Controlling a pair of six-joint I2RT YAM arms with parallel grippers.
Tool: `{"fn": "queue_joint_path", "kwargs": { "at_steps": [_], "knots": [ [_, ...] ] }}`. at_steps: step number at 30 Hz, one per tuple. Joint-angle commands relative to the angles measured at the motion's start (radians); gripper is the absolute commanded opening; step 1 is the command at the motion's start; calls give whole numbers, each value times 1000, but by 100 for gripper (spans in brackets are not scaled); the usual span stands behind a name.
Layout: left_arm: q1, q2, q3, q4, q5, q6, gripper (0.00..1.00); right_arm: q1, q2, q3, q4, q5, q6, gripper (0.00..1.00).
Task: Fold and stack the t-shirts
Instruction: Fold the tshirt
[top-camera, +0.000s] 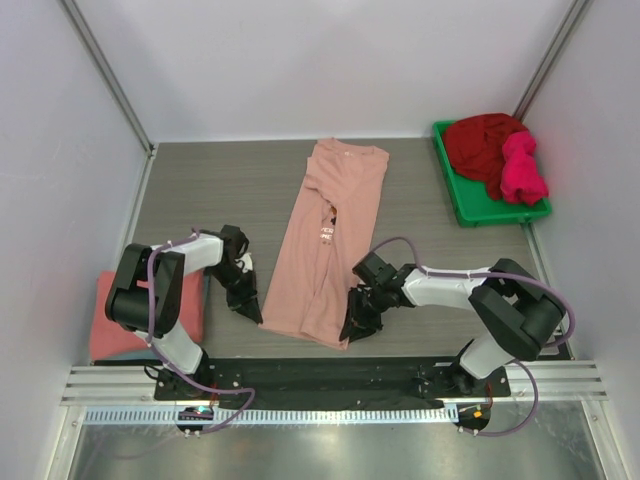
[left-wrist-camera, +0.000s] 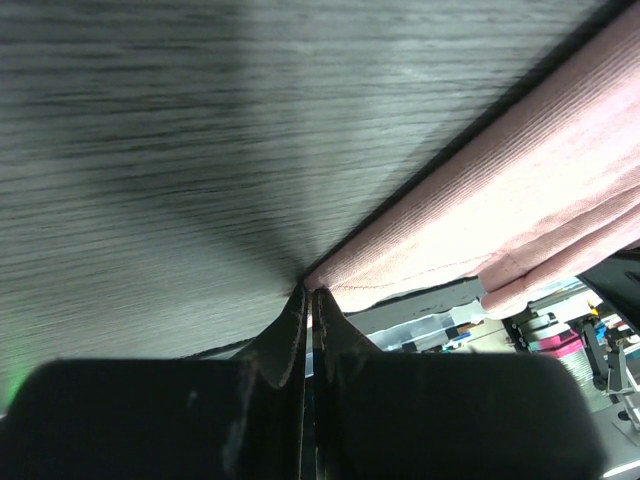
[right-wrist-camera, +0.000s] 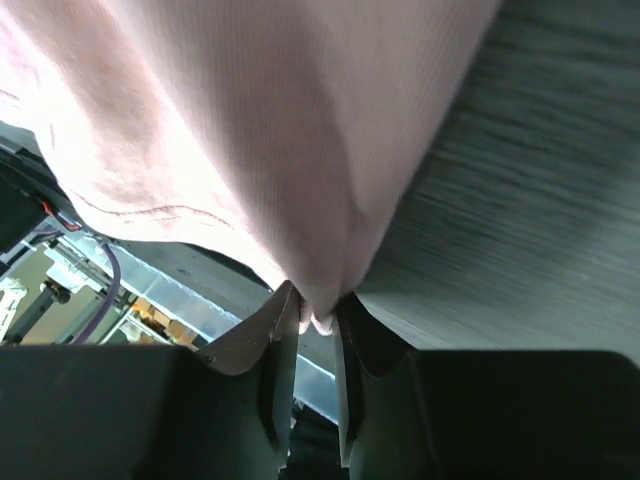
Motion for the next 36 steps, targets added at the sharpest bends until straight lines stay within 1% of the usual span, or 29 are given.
{"fn": "queue_joint_path", "kwargs": {
  "at_steps": [1,3,5,6,8,9,10,11,14,18,21,23,24,27,30,32,36],
  "knots": [
    [5,-33,-6,12,25,13,0,7,24,45,4,74,5,26],
    [4,-44,-6,12,27,14,0,5,26,51,1,82,2,27],
    [4,-50,0,10,25,14,0,5,18,59,-21,105,-6,34],
    [4,-53,3,12,25,16,0,5,15,62,-31,113,-6,35],
    [4,-61,17,12,27,22,0,7,10,62,-25,108,-12,35],
    [4,-62,21,12,28,23,0,5,12,62,-24,102,-18,31],
    [4,-67,32,10,28,28,0,5,13,63,-7,93,-24,10],
    [4,-71,41,6,28,32,0,5,10,68,-11,94,-33,1],
    [4,-91,99,-23,24,66,0,5,-16,86,-16,88,-46,2],
    [5,-130,210,-60,4,100,0,-7,-138,120,-54,99,-116,2],
    [5,-148,290,-66,10,115,0,-58,-200,200,-143,97,-176,1],
    [4,-147,342,-60,10,114,0,-111,-211,247,-194,108,-216,1],
    [4,-138,363,-62,10,112,0,-127,-218,299,-230,114,-228,1],
    [4,-118,446,-45,-5,106,0,-177,-211,394,-264,110,-260,2],
    [4,-93,526,16,-22,89,0,-209,-186,439,-258,97,-273,2],
    [5,-58,601,42,-24,83,0,-235,-171,439,-251,90,-282,1],
    [1,71,719,41,-13,91,0,-295,-152,383,-222,79,-293,1]
  ]
}}
